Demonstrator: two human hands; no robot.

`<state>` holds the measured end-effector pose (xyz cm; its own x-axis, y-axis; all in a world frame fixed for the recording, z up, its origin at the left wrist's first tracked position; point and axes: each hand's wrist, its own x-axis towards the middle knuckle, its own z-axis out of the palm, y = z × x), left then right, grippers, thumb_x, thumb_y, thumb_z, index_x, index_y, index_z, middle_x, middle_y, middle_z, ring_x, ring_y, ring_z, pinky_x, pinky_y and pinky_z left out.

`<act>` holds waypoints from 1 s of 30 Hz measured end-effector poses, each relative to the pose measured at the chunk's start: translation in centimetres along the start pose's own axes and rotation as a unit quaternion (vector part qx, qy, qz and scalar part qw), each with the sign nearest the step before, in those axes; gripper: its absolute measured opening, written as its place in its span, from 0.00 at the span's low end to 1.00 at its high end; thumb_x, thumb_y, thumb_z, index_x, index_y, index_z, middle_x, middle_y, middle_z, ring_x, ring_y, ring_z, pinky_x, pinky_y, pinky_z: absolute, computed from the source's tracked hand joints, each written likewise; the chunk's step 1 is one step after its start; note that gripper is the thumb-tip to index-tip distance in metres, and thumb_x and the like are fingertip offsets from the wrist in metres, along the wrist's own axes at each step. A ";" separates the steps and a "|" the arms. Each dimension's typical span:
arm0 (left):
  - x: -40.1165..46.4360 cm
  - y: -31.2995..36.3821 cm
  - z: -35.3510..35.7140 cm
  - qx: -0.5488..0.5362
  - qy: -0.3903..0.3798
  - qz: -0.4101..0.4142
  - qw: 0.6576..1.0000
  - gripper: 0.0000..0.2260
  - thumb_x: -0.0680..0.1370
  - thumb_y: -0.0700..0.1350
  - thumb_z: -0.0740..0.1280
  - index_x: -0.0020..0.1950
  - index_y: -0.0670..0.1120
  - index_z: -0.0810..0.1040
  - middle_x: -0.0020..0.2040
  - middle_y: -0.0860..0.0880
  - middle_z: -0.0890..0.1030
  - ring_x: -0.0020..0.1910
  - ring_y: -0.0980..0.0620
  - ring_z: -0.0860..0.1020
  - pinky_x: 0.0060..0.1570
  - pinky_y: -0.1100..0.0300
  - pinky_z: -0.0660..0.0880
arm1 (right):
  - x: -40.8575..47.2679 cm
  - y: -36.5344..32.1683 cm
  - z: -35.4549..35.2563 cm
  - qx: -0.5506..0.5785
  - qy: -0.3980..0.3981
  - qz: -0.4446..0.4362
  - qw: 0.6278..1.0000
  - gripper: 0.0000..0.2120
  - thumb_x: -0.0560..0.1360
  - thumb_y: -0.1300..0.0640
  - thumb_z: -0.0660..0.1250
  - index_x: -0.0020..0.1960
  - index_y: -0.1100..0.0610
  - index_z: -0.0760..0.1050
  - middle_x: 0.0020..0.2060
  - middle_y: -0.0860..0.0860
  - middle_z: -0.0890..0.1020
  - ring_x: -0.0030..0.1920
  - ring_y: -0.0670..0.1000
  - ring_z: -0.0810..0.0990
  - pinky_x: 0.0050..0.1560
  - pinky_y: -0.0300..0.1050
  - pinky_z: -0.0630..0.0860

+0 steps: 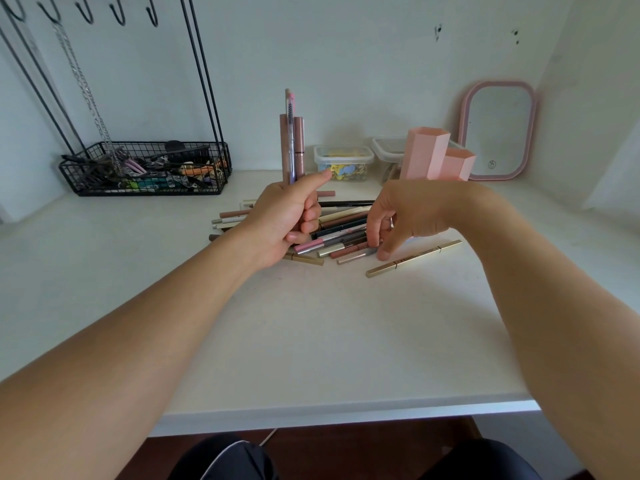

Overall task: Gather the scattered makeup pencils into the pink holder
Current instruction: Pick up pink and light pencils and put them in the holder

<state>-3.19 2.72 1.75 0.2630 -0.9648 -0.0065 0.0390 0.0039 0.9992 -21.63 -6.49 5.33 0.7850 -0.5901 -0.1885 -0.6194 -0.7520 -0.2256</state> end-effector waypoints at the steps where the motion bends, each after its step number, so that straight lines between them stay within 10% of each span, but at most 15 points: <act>1: 0.0 0.0 0.0 -0.005 0.004 -0.002 1.000 0.21 0.77 0.54 0.71 0.30 0.50 0.66 0.27 0.51 0.67 0.24 0.54 0.64 0.18 0.65 0.56 | 0.1 0.0 0.1 -0.003 0.002 0.001 1.000 0.05 0.67 0.49 0.79 0.41 0.44 0.85 0.33 0.35 0.82 0.41 0.40 0.79 0.45 0.38 0.69; 9: -0.1 0.0 -0.1 -0.005 -0.001 0.005 1.000 0.16 0.79 0.54 0.69 0.37 0.47 0.71 0.26 0.52 0.63 0.22 0.55 0.61 0.18 0.65 0.56 | -1.0 0.7 -1.2 0.184 0.088 -0.052 0.978 0.03 0.78 0.59 0.69 0.47 0.57 0.81 0.34 0.49 0.81 0.34 0.45 0.75 0.39 0.39 0.71; 17: -0.9 0.2 0.7 0.023 -0.062 0.001 0.998 0.17 0.81 0.55 0.65 0.42 0.43 0.79 0.26 0.49 0.72 0.24 0.52 0.72 0.20 0.66 0.62 | 0.1 -2.2 -0.5 0.529 0.168 -0.148 0.819 0.05 0.82 0.64 0.60 0.50 0.63 0.74 0.34 0.56 0.77 0.32 0.51 0.75 0.30 0.38 0.72; 30: -1.5 0.6 0.7 -0.018 -0.127 -0.052 0.990 0.21 0.82 0.60 0.60 0.44 0.43 0.80 0.29 0.48 0.78 0.27 0.51 0.79 0.26 0.62 0.77 | 0.7 -2.4 0.0 0.501 0.219 -0.116 0.829 0.08 0.80 0.65 0.64 0.54 0.70 0.77 0.33 0.56 0.76 0.30 0.48 0.73 0.29 0.38 0.68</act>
<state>-4.30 4.02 2.43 0.0041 -0.9954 -0.0955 0.0891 -0.0948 0.9915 -19.60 -5.14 5.76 0.6764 -0.6785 0.2867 0.0242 -0.3686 -0.9293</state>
